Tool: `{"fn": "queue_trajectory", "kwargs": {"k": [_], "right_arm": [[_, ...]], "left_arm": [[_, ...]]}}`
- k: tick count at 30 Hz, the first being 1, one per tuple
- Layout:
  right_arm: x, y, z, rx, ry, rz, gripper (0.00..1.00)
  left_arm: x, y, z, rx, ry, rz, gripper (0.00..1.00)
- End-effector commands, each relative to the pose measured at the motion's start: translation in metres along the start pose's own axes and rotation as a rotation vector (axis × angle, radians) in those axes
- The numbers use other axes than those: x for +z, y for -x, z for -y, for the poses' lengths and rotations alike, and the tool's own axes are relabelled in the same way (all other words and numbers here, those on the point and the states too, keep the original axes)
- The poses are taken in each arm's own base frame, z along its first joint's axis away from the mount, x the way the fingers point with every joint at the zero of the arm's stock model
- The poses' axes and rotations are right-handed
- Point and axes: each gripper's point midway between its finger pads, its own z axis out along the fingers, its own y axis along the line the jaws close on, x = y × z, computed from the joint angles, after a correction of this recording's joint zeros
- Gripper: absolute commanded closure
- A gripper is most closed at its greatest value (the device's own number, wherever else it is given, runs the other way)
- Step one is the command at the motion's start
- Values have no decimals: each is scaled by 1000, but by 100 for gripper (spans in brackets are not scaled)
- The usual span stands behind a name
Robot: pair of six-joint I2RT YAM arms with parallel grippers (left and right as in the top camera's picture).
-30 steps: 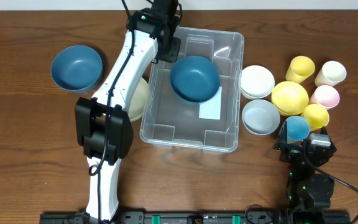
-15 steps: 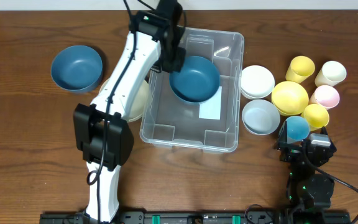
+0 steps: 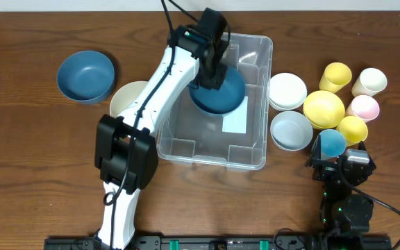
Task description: Pack container
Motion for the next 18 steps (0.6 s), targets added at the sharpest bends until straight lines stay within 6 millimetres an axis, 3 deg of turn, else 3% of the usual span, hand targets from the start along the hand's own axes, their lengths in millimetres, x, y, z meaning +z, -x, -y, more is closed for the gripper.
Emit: {"fn": "queue_trajectory", "kwargs": {"k": [1, 7, 13, 18], "right_arm": [[0, 0, -1, 13, 4, 2, 1], [0, 0, -1, 13, 4, 2, 1], [0, 0, -1, 13, 4, 2, 1], [0, 0, -1, 13, 4, 2, 1]], "left_arm": [[23, -10, -4, -2, -3, -39, 94], [37, -9, -7, 0, 8, -17, 94], [36, 2, -37, -2, 169, 30, 94], [35, 15, -43, -12, 173, 81, 94]]}}
